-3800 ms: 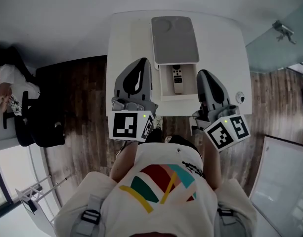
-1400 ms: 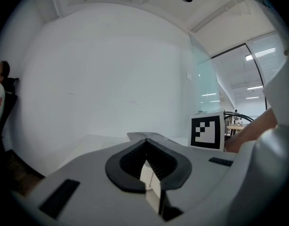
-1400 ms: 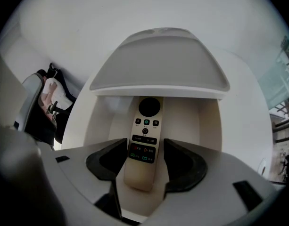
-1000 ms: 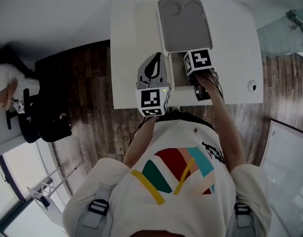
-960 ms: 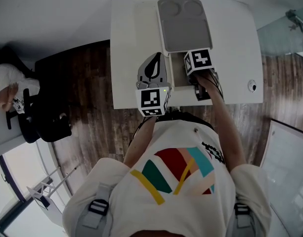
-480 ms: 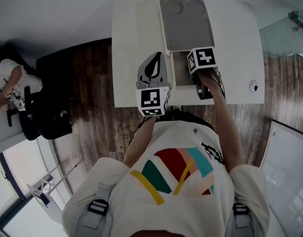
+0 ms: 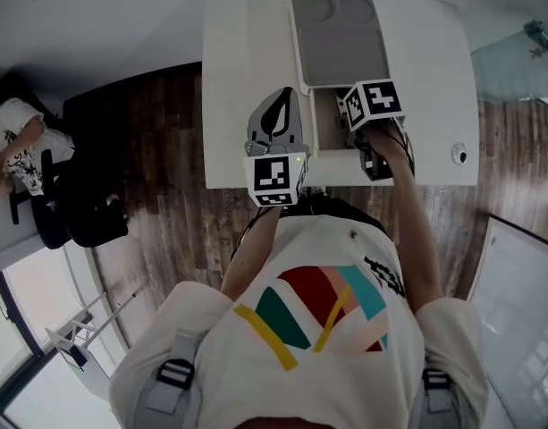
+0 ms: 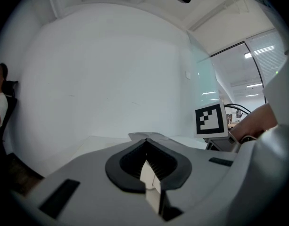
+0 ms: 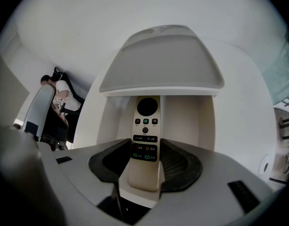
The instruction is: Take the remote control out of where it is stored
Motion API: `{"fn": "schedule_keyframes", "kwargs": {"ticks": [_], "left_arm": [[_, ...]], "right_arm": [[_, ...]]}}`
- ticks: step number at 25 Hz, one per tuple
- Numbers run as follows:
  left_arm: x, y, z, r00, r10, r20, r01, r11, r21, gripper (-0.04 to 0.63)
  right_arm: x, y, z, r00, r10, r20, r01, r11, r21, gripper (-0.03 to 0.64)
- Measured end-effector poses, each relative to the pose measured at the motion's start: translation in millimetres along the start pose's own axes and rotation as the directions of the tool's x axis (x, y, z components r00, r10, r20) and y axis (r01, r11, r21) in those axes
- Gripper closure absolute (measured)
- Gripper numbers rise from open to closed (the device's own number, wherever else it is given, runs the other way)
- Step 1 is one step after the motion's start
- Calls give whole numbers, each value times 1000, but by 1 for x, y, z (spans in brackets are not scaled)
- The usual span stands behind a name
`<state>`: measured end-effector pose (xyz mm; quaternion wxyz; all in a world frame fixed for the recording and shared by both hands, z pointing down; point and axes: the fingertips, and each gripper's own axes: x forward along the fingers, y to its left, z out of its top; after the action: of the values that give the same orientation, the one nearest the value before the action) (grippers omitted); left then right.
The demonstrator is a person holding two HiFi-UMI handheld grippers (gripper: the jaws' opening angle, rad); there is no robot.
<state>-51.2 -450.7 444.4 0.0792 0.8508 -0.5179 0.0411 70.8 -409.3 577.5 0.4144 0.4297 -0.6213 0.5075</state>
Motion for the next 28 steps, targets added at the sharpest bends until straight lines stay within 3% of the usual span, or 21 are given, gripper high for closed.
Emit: {"fn": "schedule_keyframes", "kwargs": {"ticks": [16,28], "left_arm": [[-4,-18,17,999,-32,40,31,999,15,592],[-9,-24,19,998,-28,56,27,999,26,592]], "right_arm": [[-36,4,6,998,28,53,-28,1000,-4,420],[-43,7,-15,998,38,47,-36,999,-32,428]]}}
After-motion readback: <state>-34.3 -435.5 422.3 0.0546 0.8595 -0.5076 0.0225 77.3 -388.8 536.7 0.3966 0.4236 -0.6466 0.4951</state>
